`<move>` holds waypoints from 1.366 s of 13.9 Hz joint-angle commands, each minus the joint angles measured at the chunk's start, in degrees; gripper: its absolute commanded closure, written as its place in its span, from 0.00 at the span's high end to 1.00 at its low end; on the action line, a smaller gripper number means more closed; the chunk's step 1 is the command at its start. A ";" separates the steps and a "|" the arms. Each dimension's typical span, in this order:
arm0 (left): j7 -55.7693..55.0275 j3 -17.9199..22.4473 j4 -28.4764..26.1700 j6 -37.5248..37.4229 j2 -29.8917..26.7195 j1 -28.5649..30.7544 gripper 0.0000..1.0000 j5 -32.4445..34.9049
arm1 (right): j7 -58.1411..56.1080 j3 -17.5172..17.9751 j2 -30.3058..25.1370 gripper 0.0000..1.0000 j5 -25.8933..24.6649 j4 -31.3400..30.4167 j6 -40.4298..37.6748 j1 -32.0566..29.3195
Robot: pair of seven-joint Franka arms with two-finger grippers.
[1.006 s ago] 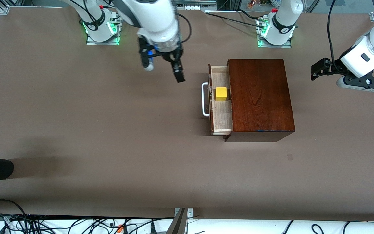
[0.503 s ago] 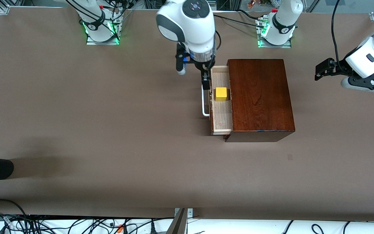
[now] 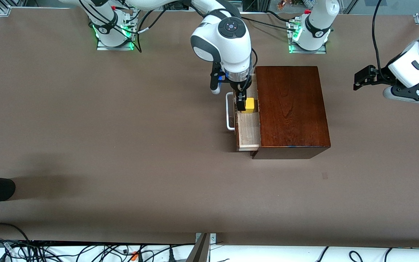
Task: Open drawer, take yellow block, close drawer
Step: 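Move the right gripper over the yellow block in the drawer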
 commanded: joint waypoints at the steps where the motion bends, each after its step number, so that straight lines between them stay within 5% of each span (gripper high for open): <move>1: 1.29 -0.09 -0.34 -0.04 -0.27 0.26 1.00 -0.18 | 1.69 -1.38 2.88 1.00 -1.41 2.22 1.41 2.25; 16: 1.29 -0.09 -0.34 -0.13 -0.36 0.26 1.00 -0.18 | 1.51 -3.05 6.23 1.00 -1.49 2.13 4.41 4.72; 17: 1.29 -0.09 -0.34 -0.21 -0.36 0.35 1.00 -0.18 | 1.51 -3.05 6.32 0.91 -1.41 2.04 4.41 4.72; 19: 1.29 -0.09 -0.34 -0.83 -0.36 0.35 1.00 -0.18 | 1.34 -3.05 6.14 0.30 -1.49 2.13 4.41 4.72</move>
